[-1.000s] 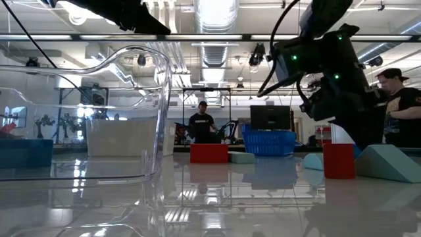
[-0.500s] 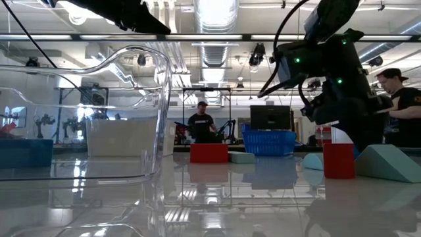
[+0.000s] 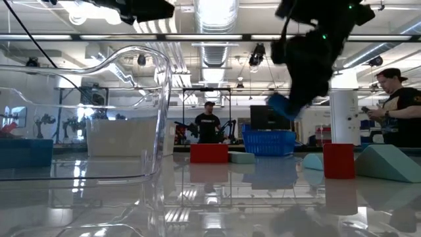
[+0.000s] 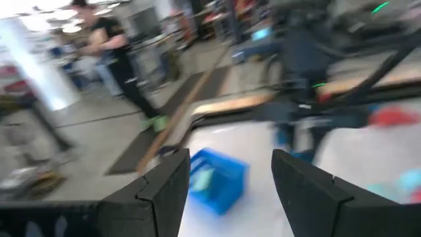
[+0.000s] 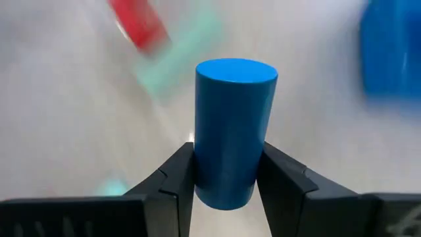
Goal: Sort & place blocks by color
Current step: Put the blue block into the transparent bin
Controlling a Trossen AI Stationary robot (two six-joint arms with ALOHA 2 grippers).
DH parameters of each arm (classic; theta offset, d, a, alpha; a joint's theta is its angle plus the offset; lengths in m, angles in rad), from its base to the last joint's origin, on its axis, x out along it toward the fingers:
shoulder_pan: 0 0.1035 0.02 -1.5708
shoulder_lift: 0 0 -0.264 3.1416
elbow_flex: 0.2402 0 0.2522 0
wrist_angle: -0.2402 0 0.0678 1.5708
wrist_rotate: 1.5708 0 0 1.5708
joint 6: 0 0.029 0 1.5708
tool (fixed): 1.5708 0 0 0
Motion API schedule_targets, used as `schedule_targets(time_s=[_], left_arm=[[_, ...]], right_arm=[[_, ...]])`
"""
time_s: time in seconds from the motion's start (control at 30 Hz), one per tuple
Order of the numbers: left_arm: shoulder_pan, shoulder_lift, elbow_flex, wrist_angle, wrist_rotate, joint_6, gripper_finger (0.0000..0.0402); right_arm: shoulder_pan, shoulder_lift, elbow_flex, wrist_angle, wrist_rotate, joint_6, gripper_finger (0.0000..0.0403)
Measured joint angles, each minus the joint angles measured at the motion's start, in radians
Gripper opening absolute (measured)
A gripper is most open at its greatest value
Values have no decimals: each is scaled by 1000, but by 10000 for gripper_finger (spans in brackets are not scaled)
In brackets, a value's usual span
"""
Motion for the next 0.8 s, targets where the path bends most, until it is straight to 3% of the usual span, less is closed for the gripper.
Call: schedule_targets(time_s=[0.2, 0.4, 0.5, 0.8], left_arm=[[-43, 83, 0, 157, 36, -73, 199], [-74, 211, -1, 322, 40, -78, 199], [-73, 276, -1, 420, 40, -85, 199], [-72, 465, 30, 679, 79, -74, 199]], right_arm=[[5, -110, -164, 650, 9, -352, 118], [2, -77, -277, 1190, -39, -588, 118], [1, -49, -281, 1282, -56, -630, 118], [-2, -9, -260, 1277, -77, -623, 118]])
